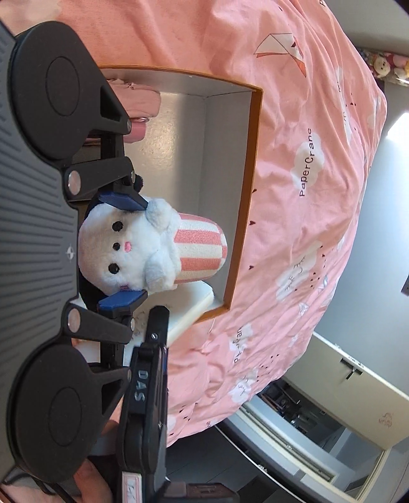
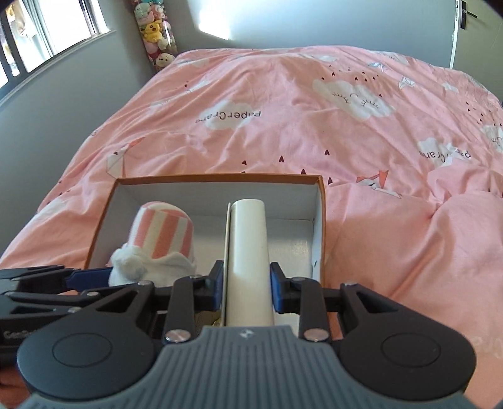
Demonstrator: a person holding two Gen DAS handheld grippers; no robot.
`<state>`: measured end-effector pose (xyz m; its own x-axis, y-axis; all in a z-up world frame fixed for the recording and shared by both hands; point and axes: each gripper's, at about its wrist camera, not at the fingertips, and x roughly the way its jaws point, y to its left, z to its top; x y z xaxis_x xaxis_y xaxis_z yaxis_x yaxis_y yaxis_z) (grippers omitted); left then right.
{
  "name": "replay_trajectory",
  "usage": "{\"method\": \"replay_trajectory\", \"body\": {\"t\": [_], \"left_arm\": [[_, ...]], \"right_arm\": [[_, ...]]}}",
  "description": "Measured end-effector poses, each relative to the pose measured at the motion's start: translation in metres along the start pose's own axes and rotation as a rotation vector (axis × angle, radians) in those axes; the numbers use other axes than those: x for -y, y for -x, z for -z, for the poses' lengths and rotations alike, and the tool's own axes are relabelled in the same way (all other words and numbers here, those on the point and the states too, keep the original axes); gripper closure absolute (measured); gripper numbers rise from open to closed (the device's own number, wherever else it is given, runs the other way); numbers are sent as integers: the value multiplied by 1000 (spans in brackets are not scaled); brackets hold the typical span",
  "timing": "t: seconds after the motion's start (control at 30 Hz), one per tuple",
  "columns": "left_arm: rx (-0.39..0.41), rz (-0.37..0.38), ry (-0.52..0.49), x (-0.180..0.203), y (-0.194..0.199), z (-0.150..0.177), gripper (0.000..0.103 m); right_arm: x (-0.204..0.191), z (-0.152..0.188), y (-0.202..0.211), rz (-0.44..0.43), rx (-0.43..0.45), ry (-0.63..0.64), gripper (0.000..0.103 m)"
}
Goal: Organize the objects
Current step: 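Lower the power bank into the box and open the right tool while the left holds the bunny above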
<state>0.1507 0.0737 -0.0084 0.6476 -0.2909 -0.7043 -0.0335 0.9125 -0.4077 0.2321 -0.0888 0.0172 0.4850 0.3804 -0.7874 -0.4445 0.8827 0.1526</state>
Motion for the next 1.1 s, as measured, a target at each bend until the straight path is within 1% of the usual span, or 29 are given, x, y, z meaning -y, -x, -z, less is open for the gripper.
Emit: {"method": "replay_trajectory", "body": {"t": [0.13,0.27,0.47,0.57,0.63,0.77,0.93,1.1], "left_arm": [[-1,15,34,-12,-9,-7,42],[8,25,57,-21,-13,-15,42],[10,11,59,-25,-19,-24,42],[4,14,71,-29,-23,-26,42],[1,12,74,-30,-26,-28,42],[-15,14,68,-30,-32,-28,42],[-26,11,62,-29,-37,-29,42],[-25,8,61,-29,-37,-29,42]], "right_arm": [[2,-2,-35,21,-43,-18,72],[8,1,-59,38,-71,-42,72],[11,6,-84,23,-99,-87,72],[12,8,-96,29,-115,-99,72],[13,9,-102,15,-126,-102,72],[13,15,-116,-7,-194,-110,72],[5,19,-122,21,-230,-43,72],[-3,17,-118,57,-228,61,71]]}}
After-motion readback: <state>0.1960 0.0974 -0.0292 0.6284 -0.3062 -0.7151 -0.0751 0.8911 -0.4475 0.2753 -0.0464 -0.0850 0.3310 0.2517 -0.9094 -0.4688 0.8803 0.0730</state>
